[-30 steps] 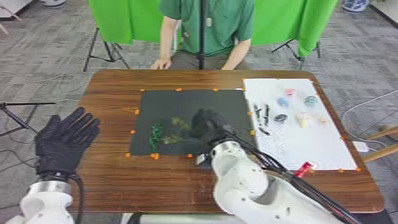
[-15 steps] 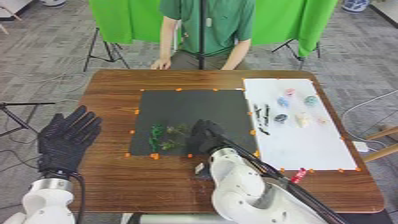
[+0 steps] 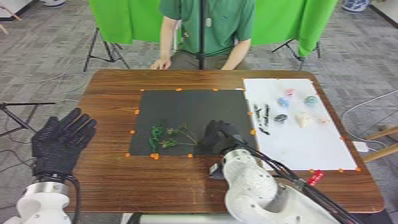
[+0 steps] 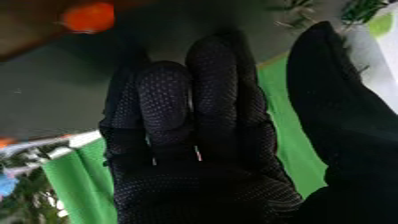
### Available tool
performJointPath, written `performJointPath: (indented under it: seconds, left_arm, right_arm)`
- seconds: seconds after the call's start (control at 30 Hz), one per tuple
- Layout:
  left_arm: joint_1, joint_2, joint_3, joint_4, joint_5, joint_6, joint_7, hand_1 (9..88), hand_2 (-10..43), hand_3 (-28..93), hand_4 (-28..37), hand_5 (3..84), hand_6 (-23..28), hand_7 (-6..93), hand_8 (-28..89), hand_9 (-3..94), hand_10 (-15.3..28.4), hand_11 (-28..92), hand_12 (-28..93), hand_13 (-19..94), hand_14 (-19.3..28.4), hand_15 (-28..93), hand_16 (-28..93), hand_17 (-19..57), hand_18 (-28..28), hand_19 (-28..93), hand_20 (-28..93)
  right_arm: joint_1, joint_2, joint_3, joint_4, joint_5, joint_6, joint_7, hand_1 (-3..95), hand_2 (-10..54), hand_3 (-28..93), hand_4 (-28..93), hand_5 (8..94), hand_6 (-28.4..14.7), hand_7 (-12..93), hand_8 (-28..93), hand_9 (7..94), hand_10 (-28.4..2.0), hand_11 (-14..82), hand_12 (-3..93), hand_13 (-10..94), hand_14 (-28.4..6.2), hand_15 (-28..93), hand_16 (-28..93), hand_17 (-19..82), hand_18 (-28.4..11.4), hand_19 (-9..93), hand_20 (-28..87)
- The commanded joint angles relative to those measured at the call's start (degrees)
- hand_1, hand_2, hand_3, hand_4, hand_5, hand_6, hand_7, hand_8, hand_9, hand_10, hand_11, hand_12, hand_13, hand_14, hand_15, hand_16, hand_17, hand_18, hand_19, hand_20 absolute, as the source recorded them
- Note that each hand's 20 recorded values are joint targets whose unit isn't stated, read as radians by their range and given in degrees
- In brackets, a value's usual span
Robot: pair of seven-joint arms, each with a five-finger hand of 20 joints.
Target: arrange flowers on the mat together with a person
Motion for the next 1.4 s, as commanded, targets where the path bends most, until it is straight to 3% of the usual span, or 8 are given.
performJointPath:
  seconds: [0.03, 0.23, 0.37, 0.6, 0.8, 1.1, 1.4]
  left_arm:
    - [0.77, -0.09, 0.40, -0.02, -0.32, 0.08, -0.14, 22.0, 13.8, 79, -28.3, 48.9, 8.9, 17.2, -10, 43.1, 15.8, 20, 10, 32, 16.8, 36, -7, -5.7, 17.2, 39, 15]
    - [0.85, -0.39, 0.41, -0.09, 0.00, 0.22, -0.74, 22.2, 13.8, 80, -28.3, 49.2, 8.7, 17.6, -10, 43.4, 15.8, 20, 10, 32, 16.6, 37, -7, -5.7, 17.0, 39, 15]
    - [0.61, -0.21, 0.73, 0.00, -0.11, 0.64, -1.09, 22.3, 13.8, 80, -28.3, 49.3, 8.6, 17.9, -10, 43.4, 15.8, 20, 11, 32, 16.6, 37, -7, -5.7, 17.0, 39, 15]
    - [0.32, 0.00, 0.90, 0.27, -0.05, 0.57, -1.73, 22.4, 13.8, 81, -28.3, 49.5, 8.6, 18.4, -10, 43.6, 15.9, 21, 11, 32, 16.7, 38, -6, -5.6, 16.9, 39, 15]
    - [0.30, 0.08, 0.98, 0.35, -1.04, 0.42, -1.82, 22.6, 13.7, 80, -28.3, 49.5, 8.6, 18.3, -10, 43.6, 15.9, 21, 11, 32, 16.7, 38, -6, -5.6, 16.9, 39, 16]
    - [-0.51, 0.45, 1.95, 0.60, -0.72, 0.65, -2.42, 22.5, 13.3, 80, -28.3, 49.9, 8.6, 18.4, -10, 43.8, 15.7, 21, 11, 32, 16.6, 39, -6, -5.6, 16.8, 39, 16]
    - [-0.15, 0.46, 1.87, 0.42, -0.89, 1.23, -1.54, 22.5, 13.2, 81, -28.3, 50.0, 8.3, 18.9, -10, 44.0, 15.6, 21, 11, 32, 16.5, 39, -7, -5.5, 16.6, 39, 16]
  right_arm:
    - [0.06, -1.32, -1.97, 0.79, -2.80, -5.16, -1.98, 41.9, -9.5, 68, -28, 63.4, -2.0, 39, -5, 67.0, -14.3, 54.9, 37.8, 58, -15.4, 72, 40, 26, -24.1, 78, 28]
    - [1.54, -1.60, -4.12, 0.96, -4.42, -6.78, -3.25, 41.2, -9.5, 68, -28, 64.4, -2.0, 42, -11, 67.4, -14.2, 55.0, 38.4, 58, -15.3, 72, 41, 26, -24.1, 77, 29]
    - [3.02, -2.86, -6.19, 2.88, -5.93, -8.02, -2.40, 45.3, -9.5, 60, -28, 65.2, -1.9, 46, 7, 68.3, -14.0, 56.2, 39.3, 58, -15.2, 72, 41, 26, -24.2, 77, 31]
    - [2.27, -3.84, -5.96, 4.17, -5.71, -8.17, -0.70, 50.1, -9.5, 59, -28, 66.0, -1.6, 56, 18, 70.3, -14.1, 57.5, 40.3, 60, -15.2, 73, 42, 28, -24.8, 78, 31]
    - [1.52, -4.31, -5.52, 4.08, -5.02, -8.01, -0.80, 52.8, -9.5, 63, -25, 69.1, -1.5, 57, 20, 74.5, -13.8, 57.6, 40.4, 63, -15.2, 73, 42, 29, -25.2, 79, 31]
    - [2.53, -5.49, -6.56, 4.04, -3.56, -5.06, 0.74, 51.7, -9.5, 64, -24, 69.7, -1.5, 56, 21, 74.7, -13.8, 57.4, 40.9, 64, -15.3, 72, 42, 29, -25.3, 79, 31]
    - [2.05, -6.05, -6.03, 3.19, -2.90, -4.38, 0.74, 48.5, -9.5, 64, -23, 69.6, -1.7, 55, 20, 74.7, -13.8, 56.2, 40.3, 64, -15.4, 72, 41, 30, -25.6, 80, 30]
